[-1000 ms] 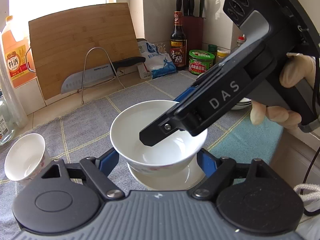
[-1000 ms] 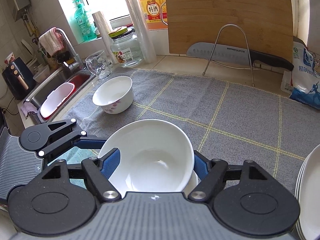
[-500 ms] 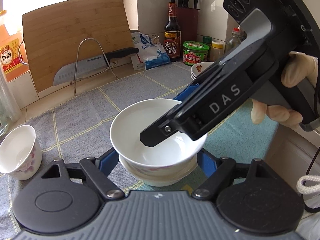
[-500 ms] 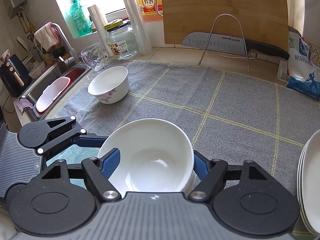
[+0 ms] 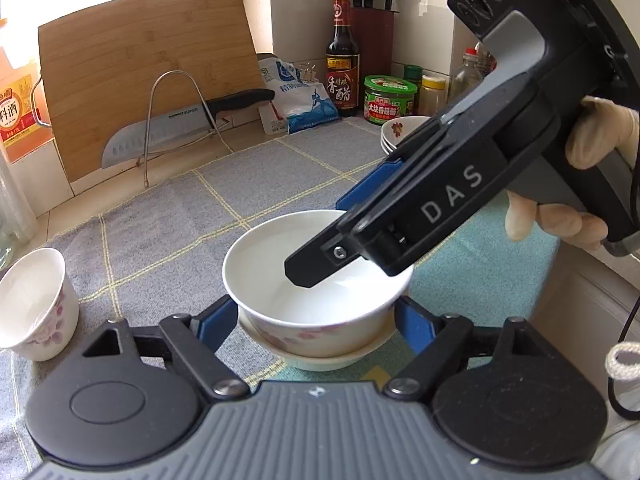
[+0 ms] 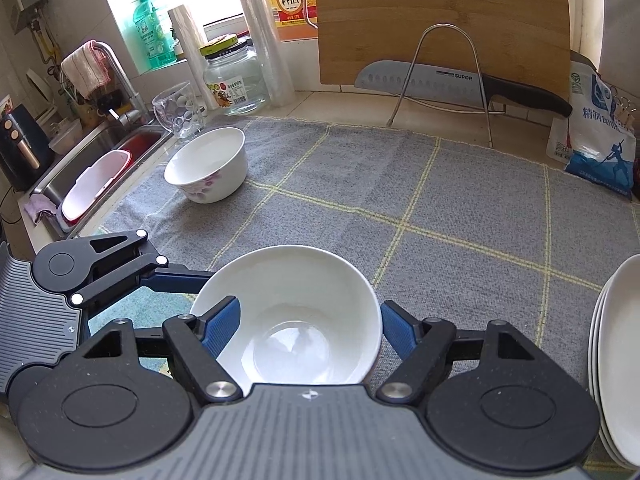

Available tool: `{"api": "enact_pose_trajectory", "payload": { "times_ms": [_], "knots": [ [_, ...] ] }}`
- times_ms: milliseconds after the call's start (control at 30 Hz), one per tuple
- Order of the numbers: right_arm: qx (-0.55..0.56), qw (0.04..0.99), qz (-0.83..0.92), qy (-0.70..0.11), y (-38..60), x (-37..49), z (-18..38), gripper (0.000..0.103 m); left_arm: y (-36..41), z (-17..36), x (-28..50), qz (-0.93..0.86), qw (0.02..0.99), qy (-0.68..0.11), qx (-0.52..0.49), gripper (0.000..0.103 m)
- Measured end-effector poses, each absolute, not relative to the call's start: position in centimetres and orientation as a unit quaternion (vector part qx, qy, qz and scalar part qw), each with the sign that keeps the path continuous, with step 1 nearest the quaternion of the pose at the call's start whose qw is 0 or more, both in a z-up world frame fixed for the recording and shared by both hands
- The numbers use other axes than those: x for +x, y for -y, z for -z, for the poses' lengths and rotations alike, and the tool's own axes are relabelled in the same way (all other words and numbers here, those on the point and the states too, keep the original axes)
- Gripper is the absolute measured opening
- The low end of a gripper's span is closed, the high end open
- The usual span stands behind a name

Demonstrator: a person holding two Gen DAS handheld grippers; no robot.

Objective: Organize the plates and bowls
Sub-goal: 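Carry the white bowl with the right tool onto the floral-decal bowl, then open the right tool and withdraw it from the stacked bowls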

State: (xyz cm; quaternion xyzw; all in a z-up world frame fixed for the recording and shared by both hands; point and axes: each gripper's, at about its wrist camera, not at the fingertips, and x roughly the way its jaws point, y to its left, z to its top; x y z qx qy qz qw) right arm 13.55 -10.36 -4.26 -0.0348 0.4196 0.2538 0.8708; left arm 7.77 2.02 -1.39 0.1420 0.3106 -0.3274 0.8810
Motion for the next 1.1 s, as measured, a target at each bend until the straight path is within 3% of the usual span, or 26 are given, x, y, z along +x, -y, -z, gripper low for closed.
{"api": "enact_pose_trajectory", "payload": {
  "times_ms": [300, 467, 1000, 1100],
  "knots": [
    [-0.036, 0.874, -0.250, -0.415, 10.4, 13.2, 4.1, 0.083, -2.2, 1.5, 7.5, 0.325, 0.882, -0.305, 0.153, 0.092],
    [-0.043, 0.875, -0.263, -0.405, 9.9, 12.5, 3.8, 0.090, -3.0, 1.4, 7.4, 0.326, 0.880, -0.309, 0.156, 0.092],
    [-0.112, 0.873, -0.266, -0.393, 7.0, 10.8, 4.5, 0.092, -5.2, 1.4, 6.6, 0.312, 0.886, -0.310, 0.151, 0.093],
    [-0.107, 0.878, -0.269, -0.381, 6.7, 10.8, 3.6, 0.098, -6.2, 1.3, 6.5, 0.300, 0.891, -0.308, 0.148, 0.093]
  ]
}}
